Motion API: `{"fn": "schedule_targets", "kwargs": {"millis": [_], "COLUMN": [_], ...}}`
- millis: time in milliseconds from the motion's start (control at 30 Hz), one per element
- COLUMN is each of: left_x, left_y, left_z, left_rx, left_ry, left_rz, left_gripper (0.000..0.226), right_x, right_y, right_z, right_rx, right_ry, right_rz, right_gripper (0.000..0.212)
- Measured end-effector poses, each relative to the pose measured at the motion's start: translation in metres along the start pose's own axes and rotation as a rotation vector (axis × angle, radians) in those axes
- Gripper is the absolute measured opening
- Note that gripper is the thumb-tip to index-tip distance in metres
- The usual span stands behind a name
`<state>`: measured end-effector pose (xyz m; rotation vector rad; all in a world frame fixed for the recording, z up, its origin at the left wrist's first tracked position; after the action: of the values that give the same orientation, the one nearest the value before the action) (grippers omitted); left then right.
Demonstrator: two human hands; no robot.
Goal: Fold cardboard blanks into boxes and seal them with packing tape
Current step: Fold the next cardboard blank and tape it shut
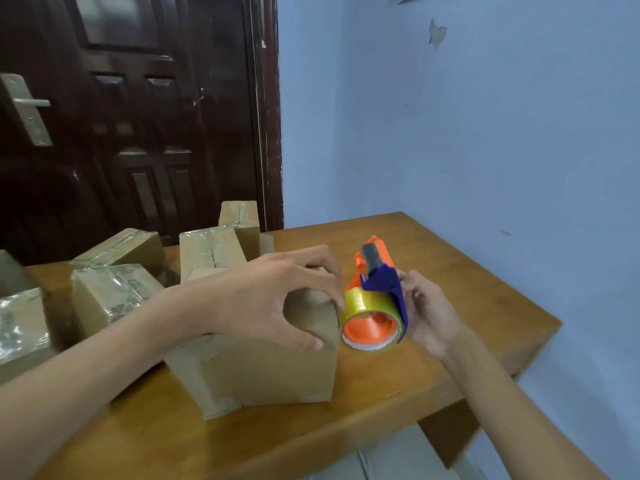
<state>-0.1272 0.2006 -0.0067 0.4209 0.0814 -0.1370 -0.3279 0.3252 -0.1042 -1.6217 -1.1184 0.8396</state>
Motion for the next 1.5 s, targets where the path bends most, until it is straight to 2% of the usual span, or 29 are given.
{"fn": "schedule_targets", "kwargs": {"millis": [100,200,333,500,567,633,733,833,900,967,1000,1067,1100,1133,1200,1233,1267,1300,1333,1400,1500], "left_x": [0.001,-0.001,0.001,0.002,0.003,0.006,0.008,0.010,0.015,0.008,0.028,0.025,0.018,0.021,0.039,0.036,0.030,0.034,0.034,0.029,0.027], "left_y": [-0.001,-0.002,-0.008,-0.016,-0.020,-0.023,-0.024,-0.017,-0.005,-0.020,-0.034,-0.145,-0.175,-0.175,-0.088,-0.042,-0.024,-0.015,-0.012,-0.024,-0.020], "left_z": [-0.002,-0.003,-0.002,-0.003,-0.001,0.002,0.004,0.004,0.009,0.006,-0.014,-0.045,-0.055,-0.059,-0.032,-0.014,-0.003,-0.001,-0.001,-0.005,-0.002], "left_rx": [0.013,0.022,0.135,0.205,0.277,0.317,0.187,0.058,0.016,0.011,-0.010,0.020,0.062,0.053,-0.031,-0.037,0.011,0.070,0.071,0.009,0.018], "left_ry": [0.025,0.034,0.127,0.204,0.282,0.401,0.472,0.380,0.299,0.196,0.110,-0.009,-0.036,-0.027,-0.104,-0.049,0.112,0.146,0.114,0.115,0.185], "left_rz": [0.025,0.022,0.086,0.088,0.091,0.094,0.124,0.132,0.120,0.184,0.178,0.322,0.352,0.317,0.288,0.233,0.234,0.229,0.219,0.227,0.239], "left_gripper": [0.037,0.041,0.068,0.078,0.073,0.058,0.042,0.040,0.051,0.065,0.065,0.049,0.053,0.053,0.060,0.069,0.074,0.076,0.076,0.072,0.062], "right_x": [-0.004,-0.007,-0.007,-0.005,-0.004,-0.004,-0.004,-0.003,-0.003,-0.003,-0.002,-0.001,0.000,0.001,0.001,0.001,0.001,0.001,0.002,0.004,0.008], "right_y": [0.014,0.020,0.018,0.015,0.014,0.015,0.014,0.014,0.015,0.017,0.018,0.022,0.024,0.026,0.031,0.033,0.037,0.039,0.043,0.045,0.034], "right_z": [-0.006,-0.003,-0.020,-0.028,-0.027,-0.026,-0.029,-0.032,-0.031,-0.028,-0.027,-0.024,-0.023,-0.024,-0.024,-0.025,-0.025,-0.026,-0.028,-0.032,-0.042], "right_rx": [0.073,0.132,0.204,0.245,0.278,0.300,0.306,0.283,0.274,0.270,0.254,0.221,0.219,0.208,0.136,0.088,0.032,-0.018,-0.073,-0.195,-0.265], "right_ry": [0.010,0.105,0.166,0.176,0.190,0.209,0.227,0.220,0.218,0.226,0.238,0.245,0.243,0.242,0.245,0.248,0.249,0.244,0.230,0.205,0.198], "right_rz": [0.050,0.107,0.248,0.334,0.334,0.341,0.349,0.357,0.352,0.338,0.327,0.309,0.305,0.302,0.277,0.252,0.222,0.176,0.131,0.077,0.104], "right_gripper": [0.052,0.049,0.032,0.035,0.033,0.033,0.034,0.035,0.034,0.034,0.034,0.033,0.033,0.032,0.030,0.030,0.033,0.039,0.043,0.058,0.076]}}
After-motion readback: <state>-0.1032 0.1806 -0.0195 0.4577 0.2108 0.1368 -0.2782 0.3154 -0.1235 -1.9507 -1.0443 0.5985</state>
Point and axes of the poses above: each hand's wrist, its own x-axis away from the middle knuckle, its own z-axis out of the back of the hand, y = z × x, the point moved 4 cm from there along -x, towards the middle knuckle, and after that the axes turned 2 degrees about x, right-handed, at the moved point
